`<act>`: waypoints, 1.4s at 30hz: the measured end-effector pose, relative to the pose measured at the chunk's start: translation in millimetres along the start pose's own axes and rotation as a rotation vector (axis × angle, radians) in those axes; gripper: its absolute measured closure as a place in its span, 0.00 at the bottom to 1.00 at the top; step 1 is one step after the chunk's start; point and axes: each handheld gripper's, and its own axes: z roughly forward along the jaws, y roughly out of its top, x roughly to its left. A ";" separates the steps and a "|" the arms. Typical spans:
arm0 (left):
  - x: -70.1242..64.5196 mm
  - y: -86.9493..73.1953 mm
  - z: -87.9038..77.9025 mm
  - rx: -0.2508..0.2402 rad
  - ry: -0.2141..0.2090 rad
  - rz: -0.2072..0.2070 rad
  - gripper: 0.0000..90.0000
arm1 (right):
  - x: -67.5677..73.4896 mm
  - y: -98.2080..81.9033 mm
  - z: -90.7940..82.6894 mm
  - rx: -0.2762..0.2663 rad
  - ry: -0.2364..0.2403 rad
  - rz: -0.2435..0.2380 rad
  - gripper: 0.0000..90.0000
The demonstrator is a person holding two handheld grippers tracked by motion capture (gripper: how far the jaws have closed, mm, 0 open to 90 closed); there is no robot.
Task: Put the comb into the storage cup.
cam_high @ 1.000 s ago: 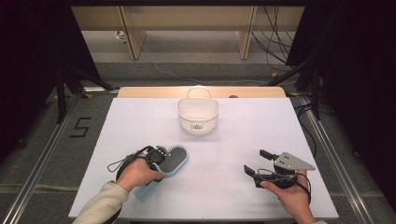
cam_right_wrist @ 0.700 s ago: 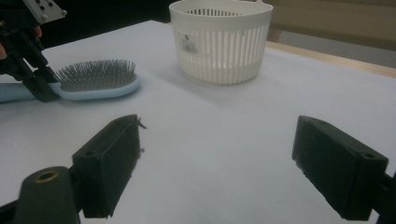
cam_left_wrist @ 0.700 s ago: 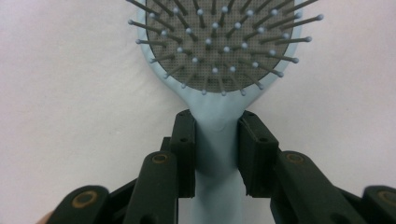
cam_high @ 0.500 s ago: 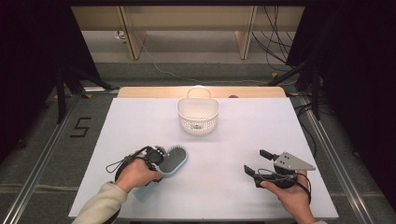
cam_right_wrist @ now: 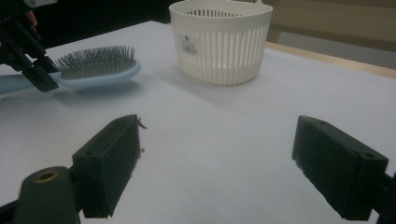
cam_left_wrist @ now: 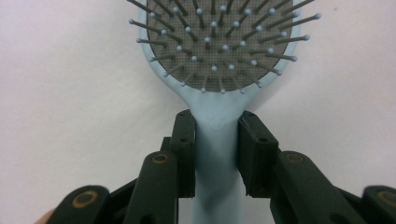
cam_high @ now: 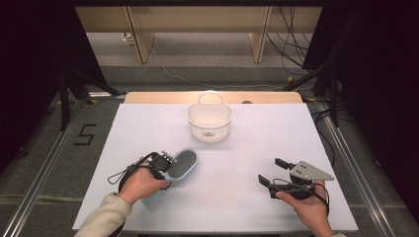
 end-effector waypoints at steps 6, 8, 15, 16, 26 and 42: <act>1.3 -0.7 -5.8 -0.056 0.025 0.022 0.77 | -0.1 -0.1 0.1 0.000 0.000 0.000 0.18; 1.7 -1.1 -6.6 -0.066 0.033 0.030 0.77 | -0.1 -0.1 0.0 0.000 0.000 0.000 0.18; 2.7 -1.9 -8.0 -0.102 0.032 0.032 0.77 | -0.2 -0.1 -0.2 0.000 0.000 0.001 0.18; 2.9 -2.1 -7.8 -0.110 0.035 0.031 0.77 | -0.2 0.1 -0.4 -0.001 0.000 0.001 0.18; 7.6 -3.4 -12.9 -0.210 0.040 -0.010 0.77 | -0.3 0.2 -0.7 -0.002 -0.002 0.002 0.18; 17.3 -7.2 -18.2 -0.339 0.074 -0.010 0.77 | -0.2 0.4 -1.2 -0.006 -0.001 0.001 0.18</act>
